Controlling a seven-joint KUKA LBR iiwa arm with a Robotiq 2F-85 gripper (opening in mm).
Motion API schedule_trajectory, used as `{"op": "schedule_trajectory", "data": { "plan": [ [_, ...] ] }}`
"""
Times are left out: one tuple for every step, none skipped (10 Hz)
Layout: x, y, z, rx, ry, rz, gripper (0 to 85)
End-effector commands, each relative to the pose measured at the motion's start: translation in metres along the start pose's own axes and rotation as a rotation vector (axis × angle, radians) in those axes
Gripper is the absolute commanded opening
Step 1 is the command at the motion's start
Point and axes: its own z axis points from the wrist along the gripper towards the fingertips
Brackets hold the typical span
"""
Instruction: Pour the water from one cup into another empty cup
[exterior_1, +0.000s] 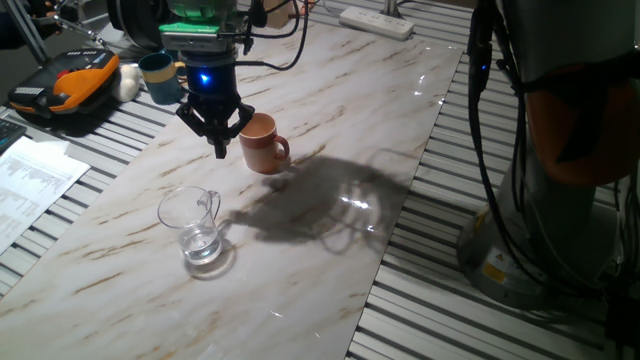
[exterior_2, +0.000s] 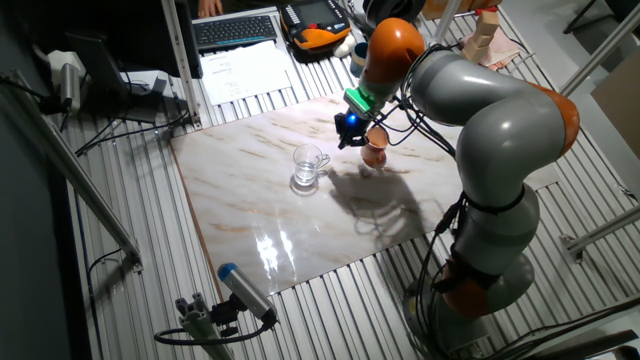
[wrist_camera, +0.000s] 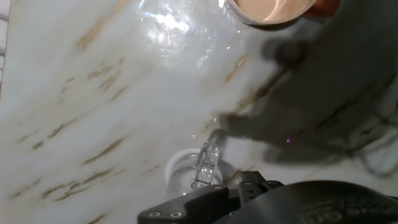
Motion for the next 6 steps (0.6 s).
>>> {"op": "schedule_trajectory", "data": {
  "plan": [
    [-0.001,0.0,0.0,0.011,0.0,-0.016,0.0],
    [-0.004,0.001,-0.002,0.012,0.005,-0.02,0.0],
    [-0.008,0.002,-0.005,0.015,0.016,-0.033,0.0],
    [-0.011,0.003,-0.007,0.013,0.023,-0.038,0.0],
    [-0.011,0.004,-0.007,0.021,0.015,-0.039,0.0],
    [-0.01,0.004,-0.007,0.029,0.008,-0.042,0.0]
  ]
}}
